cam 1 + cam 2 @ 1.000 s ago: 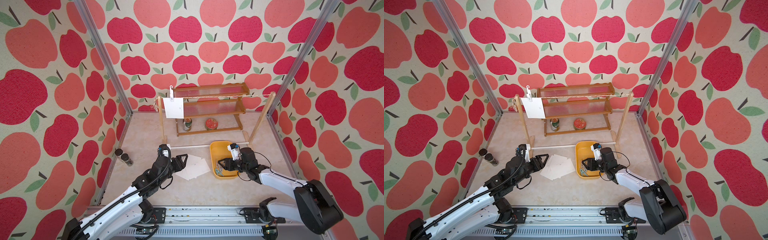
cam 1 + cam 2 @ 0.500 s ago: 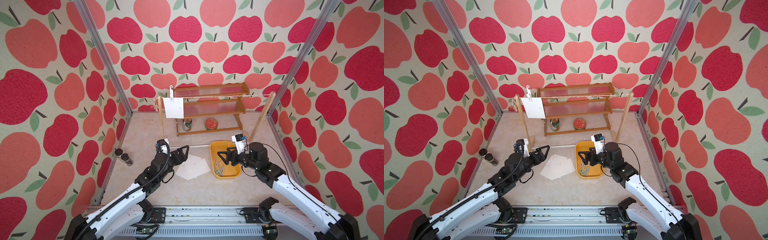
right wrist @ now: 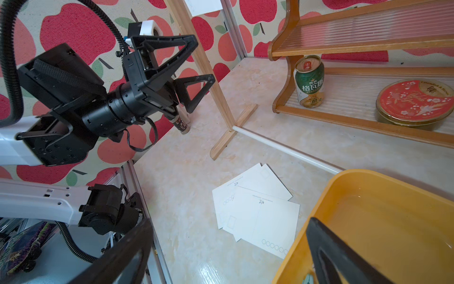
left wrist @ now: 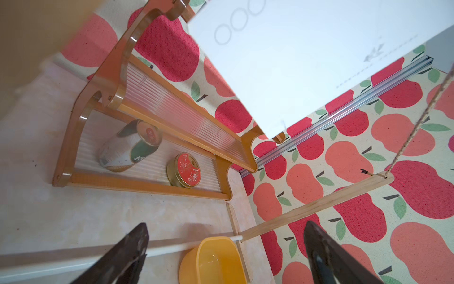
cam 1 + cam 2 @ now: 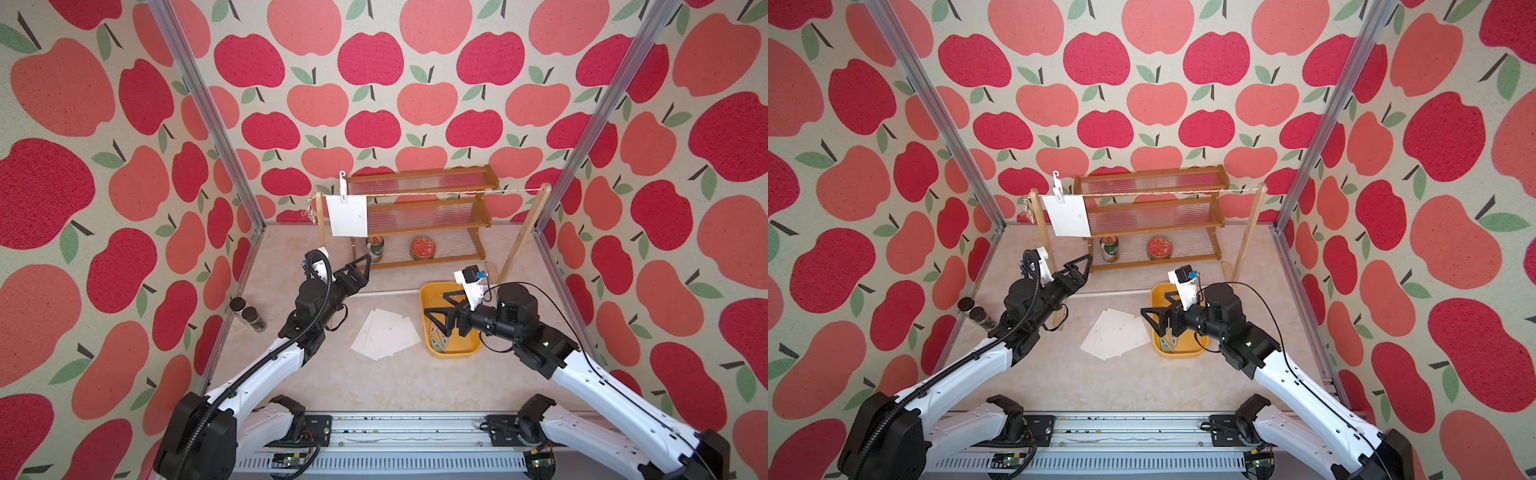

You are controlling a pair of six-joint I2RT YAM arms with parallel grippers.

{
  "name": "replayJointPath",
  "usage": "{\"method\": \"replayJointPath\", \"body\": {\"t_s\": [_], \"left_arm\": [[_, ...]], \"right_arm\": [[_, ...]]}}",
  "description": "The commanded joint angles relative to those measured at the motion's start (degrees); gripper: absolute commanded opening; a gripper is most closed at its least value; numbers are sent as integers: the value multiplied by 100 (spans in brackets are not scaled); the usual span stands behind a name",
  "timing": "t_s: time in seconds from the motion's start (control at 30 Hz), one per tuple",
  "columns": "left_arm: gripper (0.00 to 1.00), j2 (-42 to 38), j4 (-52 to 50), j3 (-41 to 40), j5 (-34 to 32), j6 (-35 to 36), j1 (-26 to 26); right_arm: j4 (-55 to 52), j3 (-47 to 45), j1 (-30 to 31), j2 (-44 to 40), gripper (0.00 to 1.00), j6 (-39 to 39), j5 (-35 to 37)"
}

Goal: Remove the postcards from the strings
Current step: Pinch the postcard on the clothesline.

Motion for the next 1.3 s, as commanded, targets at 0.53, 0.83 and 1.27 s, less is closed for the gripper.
{"method": "replayJointPath", "body": {"t_s": [0.53,0.83,1.27], "left_arm": [[99,-881,197,-115,199,225,804],[99,340,1539,61,626,-274,829],[100,1785,3886,415,991,-515,758]], "right_arm": [[208,-17,85,151,99,-142,-12],[140,68,81,71,99,-159,6],[44,103,82,-35,99,-170,25]]}}
